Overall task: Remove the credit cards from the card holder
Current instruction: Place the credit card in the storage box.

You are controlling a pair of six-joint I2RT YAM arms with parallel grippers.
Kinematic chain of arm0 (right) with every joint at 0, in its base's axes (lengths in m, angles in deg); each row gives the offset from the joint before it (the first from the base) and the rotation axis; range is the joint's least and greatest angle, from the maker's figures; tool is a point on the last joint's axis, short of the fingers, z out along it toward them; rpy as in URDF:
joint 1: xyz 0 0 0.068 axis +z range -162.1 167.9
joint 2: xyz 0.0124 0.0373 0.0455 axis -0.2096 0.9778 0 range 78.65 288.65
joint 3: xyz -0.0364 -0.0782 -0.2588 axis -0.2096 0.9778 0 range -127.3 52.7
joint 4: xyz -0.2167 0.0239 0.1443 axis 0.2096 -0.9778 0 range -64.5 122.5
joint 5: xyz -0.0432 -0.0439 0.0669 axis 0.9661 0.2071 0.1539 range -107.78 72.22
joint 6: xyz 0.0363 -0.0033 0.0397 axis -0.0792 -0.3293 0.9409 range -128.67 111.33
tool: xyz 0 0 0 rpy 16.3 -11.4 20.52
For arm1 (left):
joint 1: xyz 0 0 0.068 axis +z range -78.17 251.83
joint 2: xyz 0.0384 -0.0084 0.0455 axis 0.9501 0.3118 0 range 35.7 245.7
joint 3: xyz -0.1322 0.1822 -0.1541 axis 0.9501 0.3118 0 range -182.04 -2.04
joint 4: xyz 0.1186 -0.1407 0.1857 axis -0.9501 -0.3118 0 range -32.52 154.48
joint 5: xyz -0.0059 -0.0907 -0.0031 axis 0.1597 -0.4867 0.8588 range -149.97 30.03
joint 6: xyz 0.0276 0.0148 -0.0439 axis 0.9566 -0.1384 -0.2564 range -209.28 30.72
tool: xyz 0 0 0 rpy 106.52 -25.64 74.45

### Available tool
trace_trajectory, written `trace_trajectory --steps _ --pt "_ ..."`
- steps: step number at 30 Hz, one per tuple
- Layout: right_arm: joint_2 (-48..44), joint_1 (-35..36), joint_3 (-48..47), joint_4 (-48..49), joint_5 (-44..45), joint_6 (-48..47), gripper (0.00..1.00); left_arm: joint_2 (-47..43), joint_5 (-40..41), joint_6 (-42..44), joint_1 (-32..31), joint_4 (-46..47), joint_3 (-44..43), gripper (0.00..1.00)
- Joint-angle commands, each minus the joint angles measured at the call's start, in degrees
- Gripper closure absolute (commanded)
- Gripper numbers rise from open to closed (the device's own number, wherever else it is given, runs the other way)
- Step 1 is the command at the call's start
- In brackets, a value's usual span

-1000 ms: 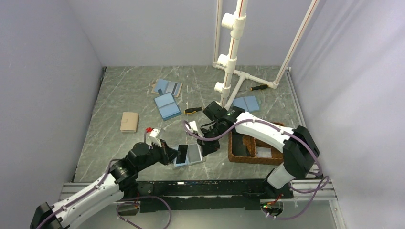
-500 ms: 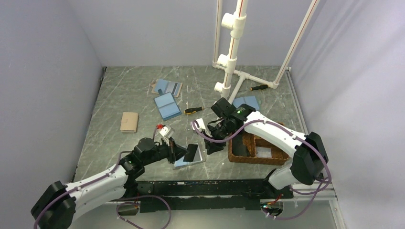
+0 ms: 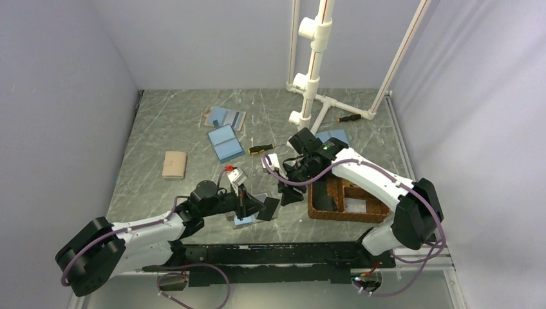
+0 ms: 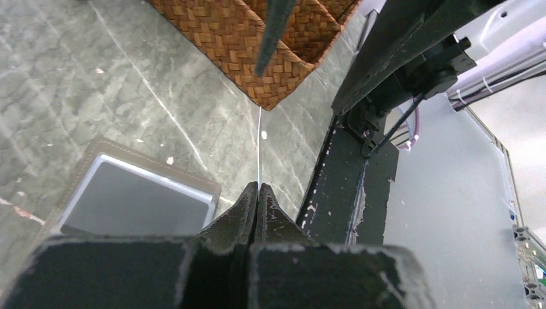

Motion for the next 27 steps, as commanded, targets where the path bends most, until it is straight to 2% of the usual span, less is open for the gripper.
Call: trace_trajectory --steps 1,14,15,16,17,19,20,21,22,27 --pt "-1.4 -0.1 0.1 1.7 -0.4 -0.1 0.47 0.9 -2.3 1.5 -1.4 5.1 -2.9 1.0" --pt "3.1 1.3 -1.4 -3.8 -7.3 -4.5 0.48 3.9 -1.1 2.4 -4.3 9.2 -4.3 1.0" --pt "3.5 1.6 -1.6 -4.4 -7.8 -5.1 0.51 4.1 -1.0 2.4 -4.4 9.9 -4.3 1.0" --pt "3.7 1.7 -1.8 -5.0 -8.0 -5.5 0.6 4.1 -0.8 2.2 -4.4 10.4 -4.1 1.0" --pt "4.1 1.8 -2.3 -5.8 -8.3 -6.1 0.7 4.0 -0.5 2.2 -4.4 10.6 -4.0 1.0" --pt "4.9 1.9 -3.5 -8.0 -8.9 -7.7 0.97 3.4 0.3 2.2 -4.5 10.3 -3.7 1.0" --pt "5.0 1.8 -3.9 -8.7 -8.8 -8.1 1.0 2.8 1.0 2.2 -4.6 9.8 -3.4 1.0" --pt "4.8 1.8 -4.3 -9.6 -8.6 -9.0 1.0 2.1 1.9 2.1 -4.6 9.0 -3.3 0.98" --pt "4.3 1.8 -4.3 -10.1 -8.2 -9.7 1.0 1.1 3.1 1.9 -4.5 7.8 -2.9 0.91" --pt "0.8 0.9 -4.0 -13.7 -4.5 -14.2 1.0 -7.5 9.7 0.3 -4.5 -5.2 -3.0 0.43"
